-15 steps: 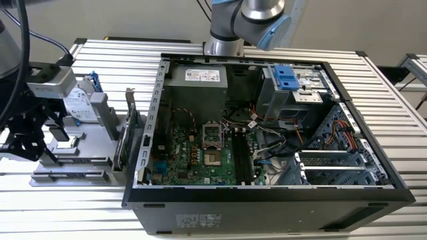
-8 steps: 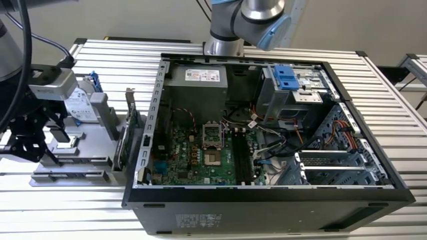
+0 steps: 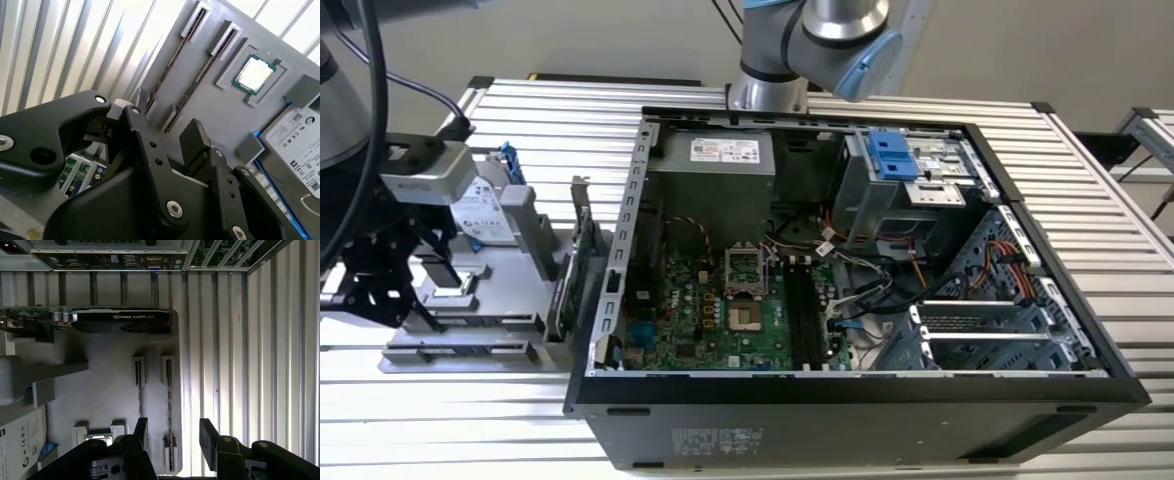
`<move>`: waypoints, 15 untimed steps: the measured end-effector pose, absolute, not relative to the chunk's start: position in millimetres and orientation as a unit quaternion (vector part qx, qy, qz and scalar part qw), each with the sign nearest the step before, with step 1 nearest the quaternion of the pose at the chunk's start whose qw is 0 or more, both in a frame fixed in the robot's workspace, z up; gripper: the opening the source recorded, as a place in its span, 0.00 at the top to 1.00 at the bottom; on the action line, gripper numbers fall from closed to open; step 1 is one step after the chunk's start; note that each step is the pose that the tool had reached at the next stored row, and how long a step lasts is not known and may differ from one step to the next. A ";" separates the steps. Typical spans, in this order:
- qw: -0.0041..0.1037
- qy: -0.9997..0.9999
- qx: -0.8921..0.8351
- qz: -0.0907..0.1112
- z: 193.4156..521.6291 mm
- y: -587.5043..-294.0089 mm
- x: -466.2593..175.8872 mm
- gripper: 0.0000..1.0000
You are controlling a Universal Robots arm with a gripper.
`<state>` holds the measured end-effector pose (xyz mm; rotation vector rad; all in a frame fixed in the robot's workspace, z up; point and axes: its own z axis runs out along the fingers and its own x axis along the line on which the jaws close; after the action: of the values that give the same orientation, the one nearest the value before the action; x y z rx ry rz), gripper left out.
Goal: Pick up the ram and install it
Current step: 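Pick up the ram and move it above insertion slot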
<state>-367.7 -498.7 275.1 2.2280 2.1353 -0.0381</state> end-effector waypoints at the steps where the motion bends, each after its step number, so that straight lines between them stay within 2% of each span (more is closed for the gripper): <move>1: 0.028 0.692 0.722 -0.012 274.7 -498.7 -367.7 0.00; 15: 0.033 0.692 0.721 -0.017 270.0 -498.7 -367.7 0.00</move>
<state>-367.7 -498.7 270.0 2.2206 2.1287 -0.0533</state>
